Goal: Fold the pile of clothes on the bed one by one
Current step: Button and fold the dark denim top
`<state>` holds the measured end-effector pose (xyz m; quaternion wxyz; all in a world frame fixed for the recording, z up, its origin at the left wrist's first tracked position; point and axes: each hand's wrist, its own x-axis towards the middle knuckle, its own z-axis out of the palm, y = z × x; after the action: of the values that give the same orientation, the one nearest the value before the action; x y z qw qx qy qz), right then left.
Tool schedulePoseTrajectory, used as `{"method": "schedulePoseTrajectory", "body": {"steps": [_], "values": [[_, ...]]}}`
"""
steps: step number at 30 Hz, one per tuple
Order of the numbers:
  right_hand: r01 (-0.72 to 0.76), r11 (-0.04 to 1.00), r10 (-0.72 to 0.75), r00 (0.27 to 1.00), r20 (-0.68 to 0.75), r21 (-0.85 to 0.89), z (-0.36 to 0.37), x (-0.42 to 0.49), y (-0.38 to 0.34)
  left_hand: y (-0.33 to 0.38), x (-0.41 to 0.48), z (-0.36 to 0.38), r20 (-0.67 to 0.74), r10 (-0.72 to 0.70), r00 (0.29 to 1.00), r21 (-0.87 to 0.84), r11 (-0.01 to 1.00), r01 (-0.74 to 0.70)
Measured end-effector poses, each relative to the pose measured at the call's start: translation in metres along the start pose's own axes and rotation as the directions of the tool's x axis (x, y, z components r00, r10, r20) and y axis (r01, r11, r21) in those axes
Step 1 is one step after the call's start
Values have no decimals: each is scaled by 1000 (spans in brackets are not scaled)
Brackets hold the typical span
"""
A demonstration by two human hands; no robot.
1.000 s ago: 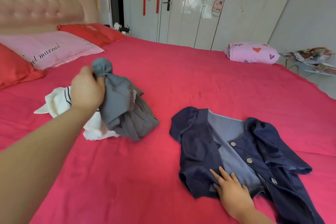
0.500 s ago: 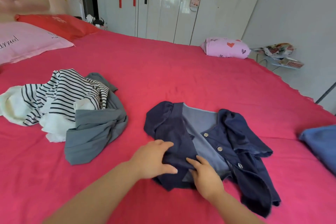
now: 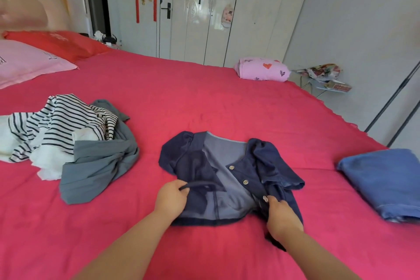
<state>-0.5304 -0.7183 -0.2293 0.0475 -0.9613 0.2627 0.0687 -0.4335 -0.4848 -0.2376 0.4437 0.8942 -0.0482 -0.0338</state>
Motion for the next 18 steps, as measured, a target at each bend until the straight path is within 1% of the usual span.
{"method": "schedulePoseTrajectory", "body": {"steps": [1, 2, 3, 4, 5, 6, 7, 8, 9, 10, 11, 12, 14, 16, 18], "values": [[31, 999, -30, 999, -39, 19, -3, -2, 1, 7, -3, -1, -11, -51, 999, -148, 988, 49], [66, 997, -62, 993, -96, 43, -7, -3, 0, 13, -7, -2, -5, -100, 995, -290, 952, 95], [102, 992, -90, 984, -154, 71, -12, -4, -3, 19, -10, -3, 5, -138, 990, -398, 909, 128], [138, 985, -114, 972, -205, 103, -17, -5, -7, 25, -12, -3, 4, -159, 987, -458, 877, 144], [175, 975, -137, 958, -253, 135, -22, -8, -12, 28, -15, -3, -7, -154, 988, -474, 870, 133], [213, 963, -161, 946, -282, 166, -25, -11, -18, 31, -17, -3, -17, -123, 992, -431, 896, 104], [253, 950, -199, 941, -275, 180, -26, -16, -22, 32, -22, -1, -9, -74, 997, -317, 946, 67], [309, 937, -269, 935, -232, 162, -22, -21, -25, 32, -27, 2, 26, -22, 999, -169, 985, 26], [360, 923, -339, 928, -153, 139, -15, -25, -26, 30, -32, 6, 77, 10, 997, -44, 999, -7], [387, 911, -382, 922, -63, 141, -5, -29, -26, 24, -38, 11, 133, 15, 991, 40, 999, -20], [375, 906, -381, 925, -7, 195, 4, -35, -24, 18, -45, 16, 182, 3, 983, 93, 995, -20], [329, 901, -345, 939, 7, 282, 11, -39, -21, 14, -52, 20, 197, 6, 980, 123, 992, -31], [207, 870, -212, 976, -39, 447, 24, -40, -14, 9, -58, 27, 156, 78, 985, 171, 980, -105], [96, 851, -83, 995, -48, 516, 32, -39, -8, 10, -63, 34, 124, 174, 977, 152, 970, -192], [22, 845, -14, 1000, -19, 534, 37, -38, -4, 12, -69, 45, 154, 232, 961, 99, 964, -248]]}}
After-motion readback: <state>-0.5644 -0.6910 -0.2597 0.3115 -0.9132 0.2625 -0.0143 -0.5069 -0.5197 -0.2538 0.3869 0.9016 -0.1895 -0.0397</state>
